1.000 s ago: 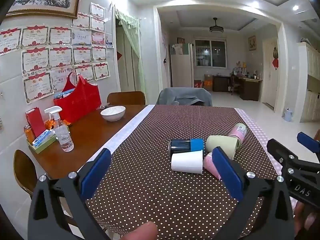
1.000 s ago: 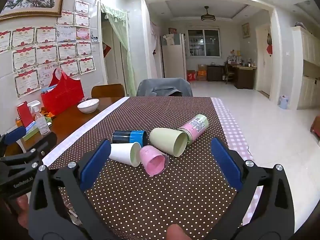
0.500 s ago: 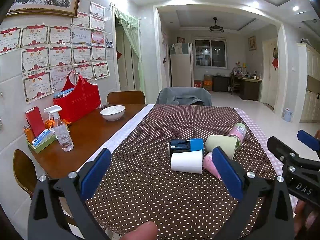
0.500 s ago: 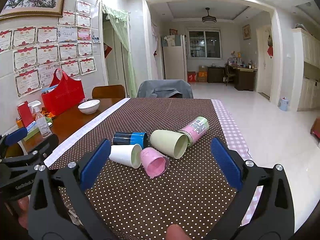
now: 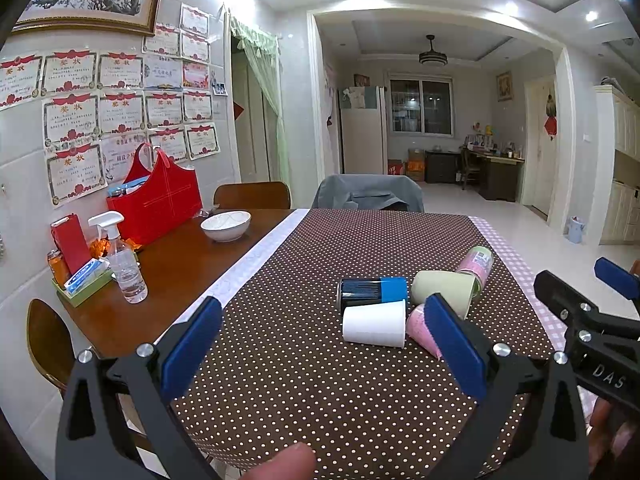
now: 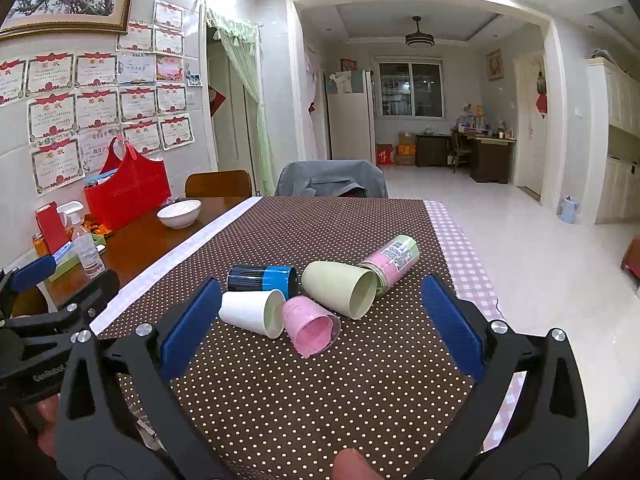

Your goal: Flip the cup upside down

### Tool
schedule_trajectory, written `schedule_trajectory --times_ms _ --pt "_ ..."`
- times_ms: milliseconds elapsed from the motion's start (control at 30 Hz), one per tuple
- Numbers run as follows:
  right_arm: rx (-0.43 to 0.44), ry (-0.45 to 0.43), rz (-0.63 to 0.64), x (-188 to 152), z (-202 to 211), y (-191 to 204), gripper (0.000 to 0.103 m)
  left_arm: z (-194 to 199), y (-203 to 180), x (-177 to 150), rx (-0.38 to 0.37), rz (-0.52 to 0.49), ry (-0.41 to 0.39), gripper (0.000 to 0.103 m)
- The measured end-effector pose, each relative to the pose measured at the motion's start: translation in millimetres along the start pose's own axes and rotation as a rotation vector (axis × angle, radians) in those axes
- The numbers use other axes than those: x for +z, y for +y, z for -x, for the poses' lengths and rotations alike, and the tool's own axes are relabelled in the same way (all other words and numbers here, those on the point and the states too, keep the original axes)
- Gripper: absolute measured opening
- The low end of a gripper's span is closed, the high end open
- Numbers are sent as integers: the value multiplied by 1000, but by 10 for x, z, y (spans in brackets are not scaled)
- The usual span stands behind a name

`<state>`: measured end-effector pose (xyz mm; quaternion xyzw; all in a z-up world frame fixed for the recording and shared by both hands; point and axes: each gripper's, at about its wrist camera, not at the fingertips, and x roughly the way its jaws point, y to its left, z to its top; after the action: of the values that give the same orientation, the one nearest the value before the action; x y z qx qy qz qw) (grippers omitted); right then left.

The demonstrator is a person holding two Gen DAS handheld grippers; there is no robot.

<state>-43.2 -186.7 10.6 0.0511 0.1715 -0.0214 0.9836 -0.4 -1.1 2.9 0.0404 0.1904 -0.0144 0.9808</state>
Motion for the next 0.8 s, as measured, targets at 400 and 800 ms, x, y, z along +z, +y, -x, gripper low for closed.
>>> schedule_trajectory --times_ms 400,800 --pt "-1 0 -1 -8 -3 1 98 -5 1 0 0 -2 3 99" --pt "6 11 6 7 -86 11 98 -41 30 -46 1 -6 11 99"
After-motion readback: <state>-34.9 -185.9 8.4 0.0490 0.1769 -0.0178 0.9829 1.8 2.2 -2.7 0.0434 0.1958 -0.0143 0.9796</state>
